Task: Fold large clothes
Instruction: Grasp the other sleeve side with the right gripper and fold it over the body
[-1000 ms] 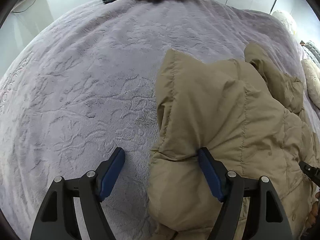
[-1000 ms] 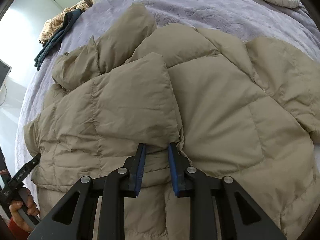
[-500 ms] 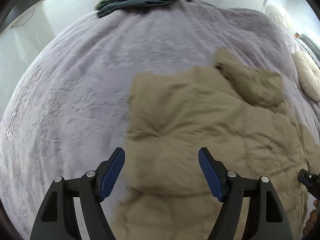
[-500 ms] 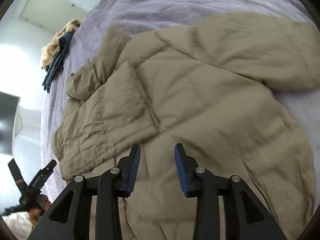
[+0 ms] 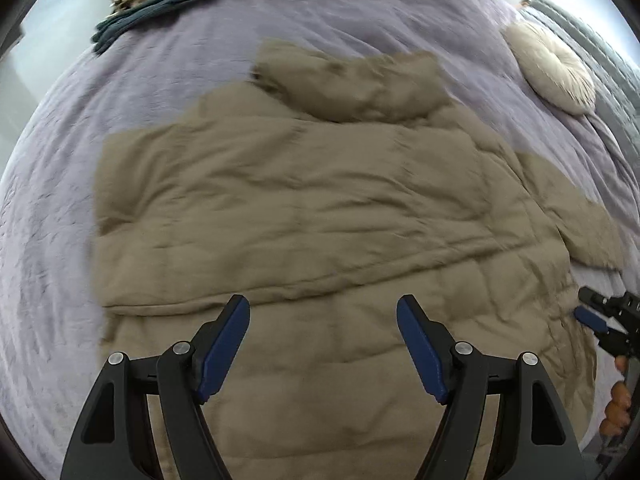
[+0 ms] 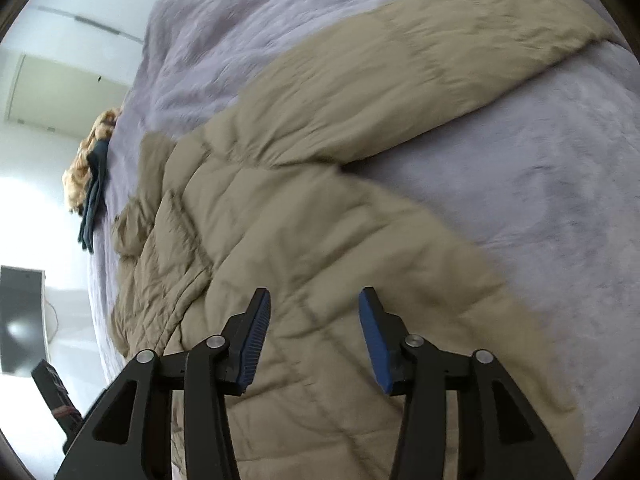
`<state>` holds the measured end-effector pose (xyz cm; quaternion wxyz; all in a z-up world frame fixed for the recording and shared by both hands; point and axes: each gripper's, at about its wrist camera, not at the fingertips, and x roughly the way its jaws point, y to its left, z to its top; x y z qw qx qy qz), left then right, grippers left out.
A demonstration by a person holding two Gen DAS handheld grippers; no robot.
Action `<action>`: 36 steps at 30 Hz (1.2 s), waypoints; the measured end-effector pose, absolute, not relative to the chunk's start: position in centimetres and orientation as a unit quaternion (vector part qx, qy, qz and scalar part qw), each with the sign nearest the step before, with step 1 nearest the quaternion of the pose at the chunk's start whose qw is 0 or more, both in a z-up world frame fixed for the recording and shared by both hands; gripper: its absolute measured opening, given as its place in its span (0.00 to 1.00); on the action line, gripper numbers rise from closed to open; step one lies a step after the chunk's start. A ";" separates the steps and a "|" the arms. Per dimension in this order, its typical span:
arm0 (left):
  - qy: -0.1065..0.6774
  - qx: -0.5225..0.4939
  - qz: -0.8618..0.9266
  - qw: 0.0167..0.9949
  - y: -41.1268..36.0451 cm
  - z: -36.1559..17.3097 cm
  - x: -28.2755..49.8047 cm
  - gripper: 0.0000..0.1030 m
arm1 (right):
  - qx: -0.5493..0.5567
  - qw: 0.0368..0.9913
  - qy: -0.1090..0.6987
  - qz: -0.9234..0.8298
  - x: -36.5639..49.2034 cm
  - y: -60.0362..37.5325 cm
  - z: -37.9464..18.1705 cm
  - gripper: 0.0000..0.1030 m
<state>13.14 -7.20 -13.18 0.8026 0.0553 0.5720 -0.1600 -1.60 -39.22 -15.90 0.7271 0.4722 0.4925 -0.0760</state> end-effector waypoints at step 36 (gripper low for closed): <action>0.590 0.080 -0.265 0.759 -24.9 -14.8 10.8 0.99 | 0.798 0.532 0.247 -0.139 -4.3 -67.5 -28.4 0.12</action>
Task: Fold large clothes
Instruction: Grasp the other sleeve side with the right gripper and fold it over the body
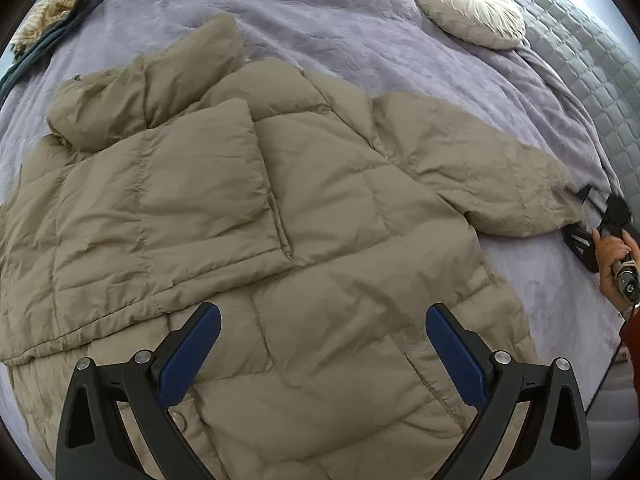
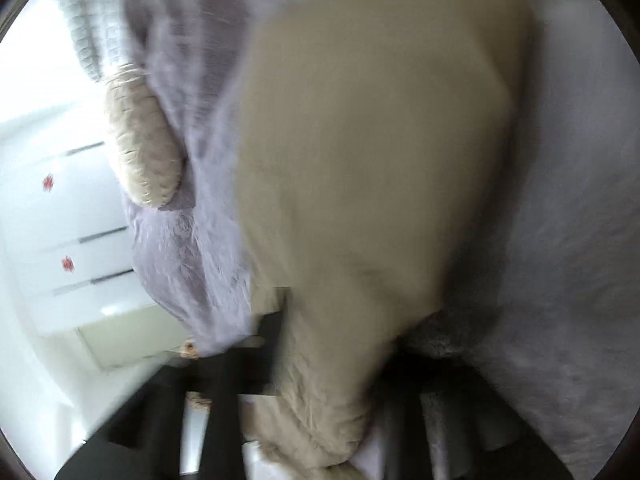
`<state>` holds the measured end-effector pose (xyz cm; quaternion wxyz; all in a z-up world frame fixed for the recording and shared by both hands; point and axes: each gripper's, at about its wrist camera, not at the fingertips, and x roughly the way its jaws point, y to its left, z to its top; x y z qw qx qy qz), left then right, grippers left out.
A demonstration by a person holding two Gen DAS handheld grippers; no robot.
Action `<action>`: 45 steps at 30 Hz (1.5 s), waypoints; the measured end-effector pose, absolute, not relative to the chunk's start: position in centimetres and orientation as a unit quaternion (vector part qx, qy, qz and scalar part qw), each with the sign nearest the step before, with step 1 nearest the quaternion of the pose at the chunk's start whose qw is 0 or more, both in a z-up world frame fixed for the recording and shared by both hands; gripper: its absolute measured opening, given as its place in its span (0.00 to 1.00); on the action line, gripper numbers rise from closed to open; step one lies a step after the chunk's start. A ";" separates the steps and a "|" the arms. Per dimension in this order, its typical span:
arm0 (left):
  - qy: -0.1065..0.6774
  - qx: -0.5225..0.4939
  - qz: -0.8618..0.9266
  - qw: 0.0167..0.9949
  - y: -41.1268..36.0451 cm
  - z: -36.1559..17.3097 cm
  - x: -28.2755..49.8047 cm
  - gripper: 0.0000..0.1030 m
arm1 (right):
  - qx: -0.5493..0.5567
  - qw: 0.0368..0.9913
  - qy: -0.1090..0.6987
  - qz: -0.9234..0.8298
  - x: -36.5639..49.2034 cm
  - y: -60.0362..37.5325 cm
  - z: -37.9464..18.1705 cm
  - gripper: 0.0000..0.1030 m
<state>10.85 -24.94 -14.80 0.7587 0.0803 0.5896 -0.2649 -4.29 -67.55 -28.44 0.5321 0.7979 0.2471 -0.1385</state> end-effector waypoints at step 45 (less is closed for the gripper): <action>0.534 -0.029 -0.093 0.840 -5.1 -14.9 18.2 1.00 | 0.298 0.782 0.535 0.117 17.5 -27.3 -13.6 0.59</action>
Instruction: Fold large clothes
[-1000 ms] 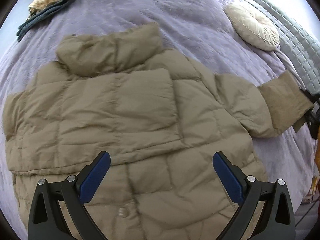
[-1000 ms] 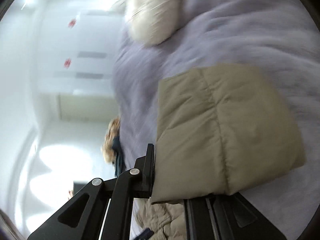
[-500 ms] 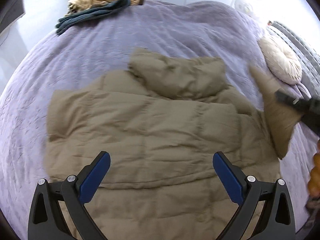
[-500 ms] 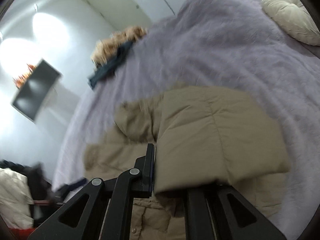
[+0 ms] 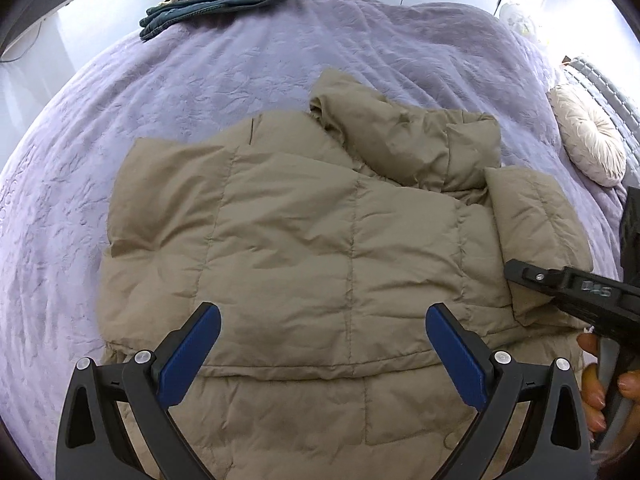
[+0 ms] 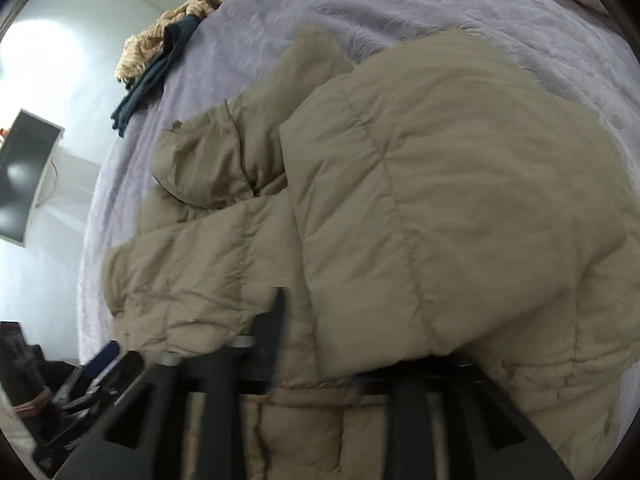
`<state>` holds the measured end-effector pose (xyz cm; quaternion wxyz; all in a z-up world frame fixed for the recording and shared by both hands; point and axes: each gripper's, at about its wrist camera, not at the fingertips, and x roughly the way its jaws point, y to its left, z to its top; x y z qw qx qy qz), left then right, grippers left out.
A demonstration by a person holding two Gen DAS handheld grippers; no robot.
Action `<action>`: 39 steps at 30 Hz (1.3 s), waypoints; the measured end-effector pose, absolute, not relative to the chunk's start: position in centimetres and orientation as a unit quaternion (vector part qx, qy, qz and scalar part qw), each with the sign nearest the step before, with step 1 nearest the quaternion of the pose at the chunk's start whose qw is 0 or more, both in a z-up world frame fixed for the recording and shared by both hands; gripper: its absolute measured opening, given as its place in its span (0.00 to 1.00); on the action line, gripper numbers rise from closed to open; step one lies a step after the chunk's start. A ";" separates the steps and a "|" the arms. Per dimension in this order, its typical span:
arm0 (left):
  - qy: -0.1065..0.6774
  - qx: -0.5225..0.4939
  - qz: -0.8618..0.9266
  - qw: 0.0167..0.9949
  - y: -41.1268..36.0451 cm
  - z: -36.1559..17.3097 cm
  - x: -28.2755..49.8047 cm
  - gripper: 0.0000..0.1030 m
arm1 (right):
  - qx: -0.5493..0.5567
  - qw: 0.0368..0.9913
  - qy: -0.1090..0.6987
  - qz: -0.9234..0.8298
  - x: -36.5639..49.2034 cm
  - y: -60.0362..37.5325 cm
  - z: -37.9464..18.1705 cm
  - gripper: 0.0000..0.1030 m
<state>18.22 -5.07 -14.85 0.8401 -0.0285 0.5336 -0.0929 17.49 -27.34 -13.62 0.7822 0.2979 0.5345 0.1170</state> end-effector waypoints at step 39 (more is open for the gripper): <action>0.539 -0.233 -0.204 0.784 0.8 -14.9 21.9 0.99 | 0.192 0.792 0.549 0.187 14.8 -20.3 -9.0 0.73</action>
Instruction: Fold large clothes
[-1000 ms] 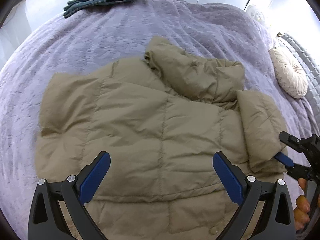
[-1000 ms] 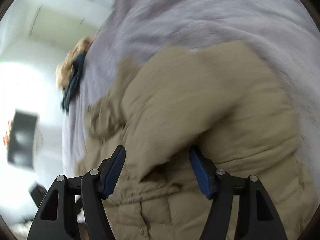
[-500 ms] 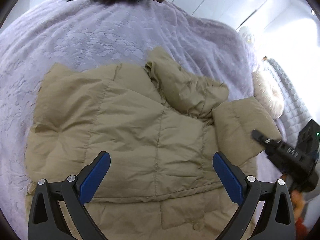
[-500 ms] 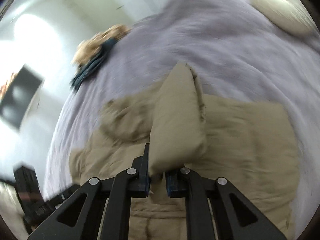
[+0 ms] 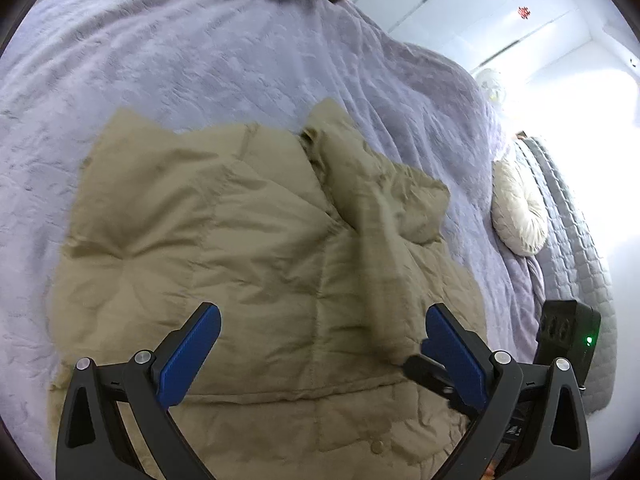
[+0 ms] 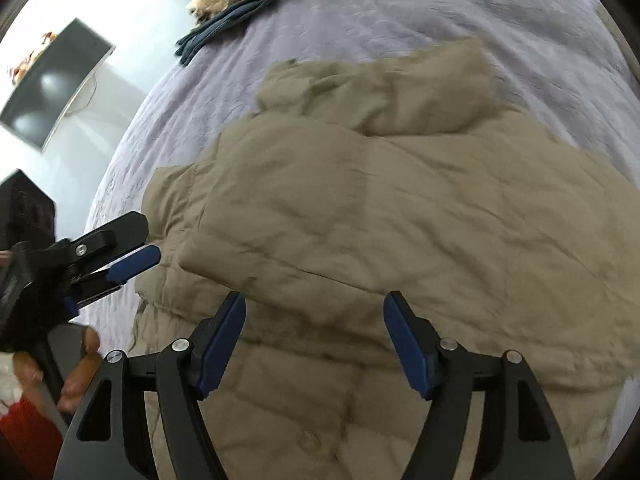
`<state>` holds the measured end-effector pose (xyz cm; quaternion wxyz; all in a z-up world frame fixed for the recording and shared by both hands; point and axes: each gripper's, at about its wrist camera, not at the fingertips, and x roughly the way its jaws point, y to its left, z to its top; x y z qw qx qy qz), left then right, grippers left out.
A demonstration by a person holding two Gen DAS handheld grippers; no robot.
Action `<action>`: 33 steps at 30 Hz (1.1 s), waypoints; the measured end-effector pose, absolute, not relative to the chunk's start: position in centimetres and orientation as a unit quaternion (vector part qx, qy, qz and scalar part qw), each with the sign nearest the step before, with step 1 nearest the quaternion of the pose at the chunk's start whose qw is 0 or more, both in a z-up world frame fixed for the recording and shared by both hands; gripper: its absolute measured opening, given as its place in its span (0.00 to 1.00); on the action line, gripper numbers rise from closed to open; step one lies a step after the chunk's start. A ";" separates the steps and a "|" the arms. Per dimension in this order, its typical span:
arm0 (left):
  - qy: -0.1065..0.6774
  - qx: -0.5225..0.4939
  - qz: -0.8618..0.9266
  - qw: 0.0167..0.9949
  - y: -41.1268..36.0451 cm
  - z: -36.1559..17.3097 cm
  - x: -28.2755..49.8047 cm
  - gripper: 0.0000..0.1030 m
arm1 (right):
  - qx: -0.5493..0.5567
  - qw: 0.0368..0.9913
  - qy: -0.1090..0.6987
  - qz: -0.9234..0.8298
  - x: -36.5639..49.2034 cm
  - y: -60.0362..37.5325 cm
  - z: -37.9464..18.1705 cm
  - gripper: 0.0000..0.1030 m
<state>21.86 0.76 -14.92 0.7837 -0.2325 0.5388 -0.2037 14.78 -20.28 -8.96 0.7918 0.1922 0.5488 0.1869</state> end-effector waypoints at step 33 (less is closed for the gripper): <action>0.570 -0.054 -0.177 0.801 -1.7 -16.5 20.2 0.13 | 0.464 0.707 0.533 0.008 10.9 -38.3 -18.6 0.12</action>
